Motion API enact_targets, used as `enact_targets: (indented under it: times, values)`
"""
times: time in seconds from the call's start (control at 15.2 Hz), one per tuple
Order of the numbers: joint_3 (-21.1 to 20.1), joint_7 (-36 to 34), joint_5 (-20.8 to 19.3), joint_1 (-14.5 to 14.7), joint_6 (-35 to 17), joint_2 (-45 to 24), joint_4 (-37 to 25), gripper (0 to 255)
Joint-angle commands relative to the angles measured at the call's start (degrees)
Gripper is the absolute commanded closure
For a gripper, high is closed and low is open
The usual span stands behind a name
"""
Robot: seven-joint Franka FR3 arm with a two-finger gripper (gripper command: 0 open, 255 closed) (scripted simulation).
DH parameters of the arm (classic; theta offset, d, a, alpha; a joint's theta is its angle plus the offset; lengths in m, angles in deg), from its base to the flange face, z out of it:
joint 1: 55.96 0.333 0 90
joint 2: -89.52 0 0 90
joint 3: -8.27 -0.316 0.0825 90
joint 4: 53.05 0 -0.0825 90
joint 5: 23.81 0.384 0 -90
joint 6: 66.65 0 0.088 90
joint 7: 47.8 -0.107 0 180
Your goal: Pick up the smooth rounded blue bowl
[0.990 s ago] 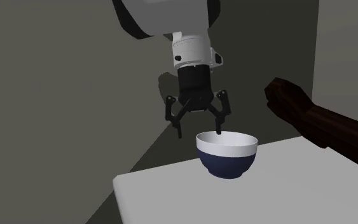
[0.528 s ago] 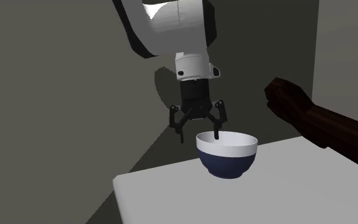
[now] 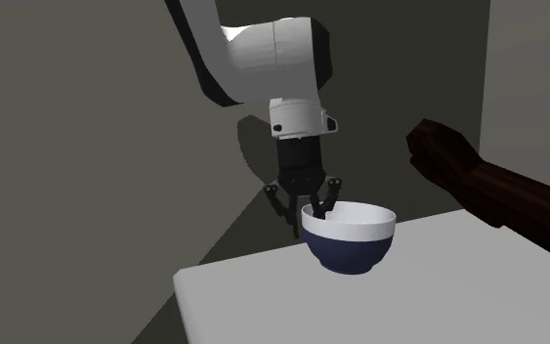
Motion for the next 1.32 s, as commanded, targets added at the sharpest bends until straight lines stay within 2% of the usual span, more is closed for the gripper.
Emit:
enact_targets:
  times: [0.0,0.46,1.25]
  values:
    - [0.00,0.01,0.00,-0.01,-0.07,0.02,0.08,255]
    - [-0.01,-0.02,0.00,0.01,-0.01,-0.02,-0.02,255]
    - [0.06,0.82,0.24,-0.17,9.67,-1.04,-10.75,255]
